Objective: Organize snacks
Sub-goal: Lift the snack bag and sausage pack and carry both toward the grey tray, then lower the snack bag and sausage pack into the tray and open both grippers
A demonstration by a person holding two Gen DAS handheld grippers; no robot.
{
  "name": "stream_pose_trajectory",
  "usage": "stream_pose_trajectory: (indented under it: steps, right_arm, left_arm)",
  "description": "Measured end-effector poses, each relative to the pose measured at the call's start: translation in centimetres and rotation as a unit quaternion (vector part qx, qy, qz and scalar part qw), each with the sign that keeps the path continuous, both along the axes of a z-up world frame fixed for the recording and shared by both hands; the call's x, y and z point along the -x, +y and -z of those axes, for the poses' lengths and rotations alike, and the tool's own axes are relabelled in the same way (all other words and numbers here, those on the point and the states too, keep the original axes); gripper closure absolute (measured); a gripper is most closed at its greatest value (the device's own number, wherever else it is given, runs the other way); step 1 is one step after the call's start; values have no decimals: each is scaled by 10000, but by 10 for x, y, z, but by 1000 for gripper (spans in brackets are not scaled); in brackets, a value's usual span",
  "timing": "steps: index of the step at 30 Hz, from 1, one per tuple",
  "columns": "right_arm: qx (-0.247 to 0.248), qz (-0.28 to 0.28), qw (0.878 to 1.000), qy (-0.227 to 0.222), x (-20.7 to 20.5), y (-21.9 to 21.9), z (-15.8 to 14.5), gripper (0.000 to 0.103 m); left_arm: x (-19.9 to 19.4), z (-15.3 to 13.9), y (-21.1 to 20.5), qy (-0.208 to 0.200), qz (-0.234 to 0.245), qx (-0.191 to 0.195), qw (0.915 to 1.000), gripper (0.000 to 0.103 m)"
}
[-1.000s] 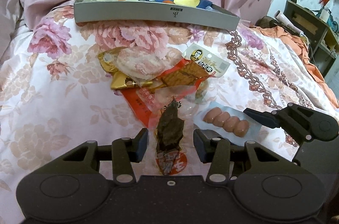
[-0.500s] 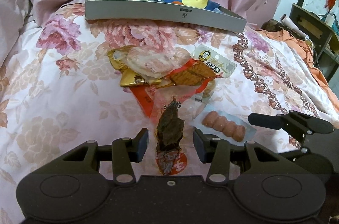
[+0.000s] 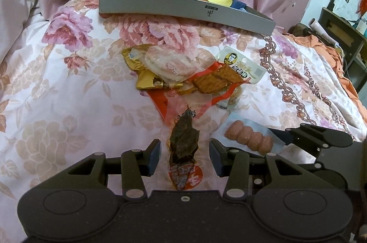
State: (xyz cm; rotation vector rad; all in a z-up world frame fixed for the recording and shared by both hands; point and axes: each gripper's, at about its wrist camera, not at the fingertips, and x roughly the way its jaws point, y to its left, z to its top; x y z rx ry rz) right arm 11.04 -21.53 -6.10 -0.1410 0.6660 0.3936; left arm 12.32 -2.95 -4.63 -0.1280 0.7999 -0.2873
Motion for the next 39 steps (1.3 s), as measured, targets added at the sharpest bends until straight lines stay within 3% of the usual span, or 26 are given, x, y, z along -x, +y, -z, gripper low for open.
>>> stream_pose_trajectory:
  steps: [8,19,31,39]
  right_arm:
    - [747,-156,9937,-822,34,16,-13,43]
    - [402,305,9825,-1796,32,2,-52,42]
    - [-266,756,9713,-2240,-39,-32,-97,42]
    - [-540,974,9653,-2364,-107,-47,-109,41]
  left_arm:
    - [5,-15,-3,-245,-17,5,9997,55]
    - [-9,-63,-12,-791,-93,38,9968,55]
    - [-93,-134,-26,-1496,-286,154,9882,55]
    - [-164,-148,-44,-1744,-486,172,9833,55]
